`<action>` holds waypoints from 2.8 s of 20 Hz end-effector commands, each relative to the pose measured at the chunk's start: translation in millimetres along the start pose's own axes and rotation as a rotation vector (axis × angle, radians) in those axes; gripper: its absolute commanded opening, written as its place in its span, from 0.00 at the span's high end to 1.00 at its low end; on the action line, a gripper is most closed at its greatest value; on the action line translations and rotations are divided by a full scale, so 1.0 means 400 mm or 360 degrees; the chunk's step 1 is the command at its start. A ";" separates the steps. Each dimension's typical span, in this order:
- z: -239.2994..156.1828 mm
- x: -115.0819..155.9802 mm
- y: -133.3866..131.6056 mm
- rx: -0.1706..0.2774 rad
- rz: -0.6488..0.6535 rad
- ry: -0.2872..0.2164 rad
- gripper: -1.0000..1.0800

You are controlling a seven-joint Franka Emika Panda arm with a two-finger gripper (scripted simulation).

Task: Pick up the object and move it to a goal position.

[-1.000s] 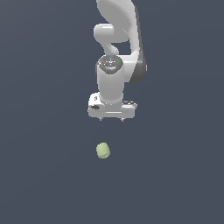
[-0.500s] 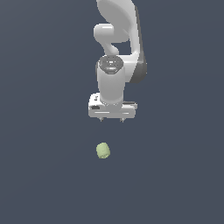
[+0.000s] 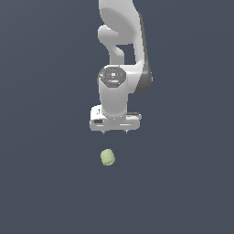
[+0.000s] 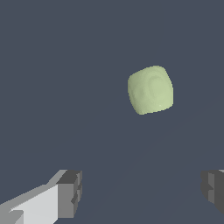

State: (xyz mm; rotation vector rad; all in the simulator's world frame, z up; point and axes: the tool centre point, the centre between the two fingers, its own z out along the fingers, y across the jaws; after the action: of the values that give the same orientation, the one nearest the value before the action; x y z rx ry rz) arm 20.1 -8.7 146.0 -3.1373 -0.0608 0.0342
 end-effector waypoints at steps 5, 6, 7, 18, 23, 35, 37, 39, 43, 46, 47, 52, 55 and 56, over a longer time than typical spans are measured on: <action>0.044 0.079 0.033 -0.0006 -0.0161 0.0011 0.04; 0.053 0.092 0.039 -0.0007 -0.0189 0.0014 0.04; 0.061 0.104 0.045 -0.0008 -0.0215 0.0016 0.04; 0.124 0.184 0.091 -0.0011 -0.0402 0.0031 0.04; 0.134 0.194 0.098 -0.0011 -0.0427 0.0034 0.04; 0.231 0.192 0.098 -0.0011 -0.0427 0.0033 0.04; 0.251 0.193 0.098 -0.0011 -0.0428 0.0034 0.04; 0.261 0.194 0.099 -0.0011 -0.0428 0.0034 0.04; 0.259 0.197 0.099 -0.0011 -0.0428 0.0034 0.04; 0.259 0.197 0.099 -0.0011 -0.0428 0.0034 1.00; 0.259 0.197 0.099 -0.0011 -0.0428 0.0034 1.00; 0.259 0.197 0.099 -0.0011 -0.0428 0.0034 1.00; 0.259 0.196 0.098 -0.0011 -0.0428 0.0034 1.00; 0.258 0.196 0.096 -0.0011 -0.0428 0.0034 1.00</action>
State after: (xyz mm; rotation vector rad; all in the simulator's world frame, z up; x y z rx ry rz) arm 97.6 -44.7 40.4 -3.1045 -0.4809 0.0009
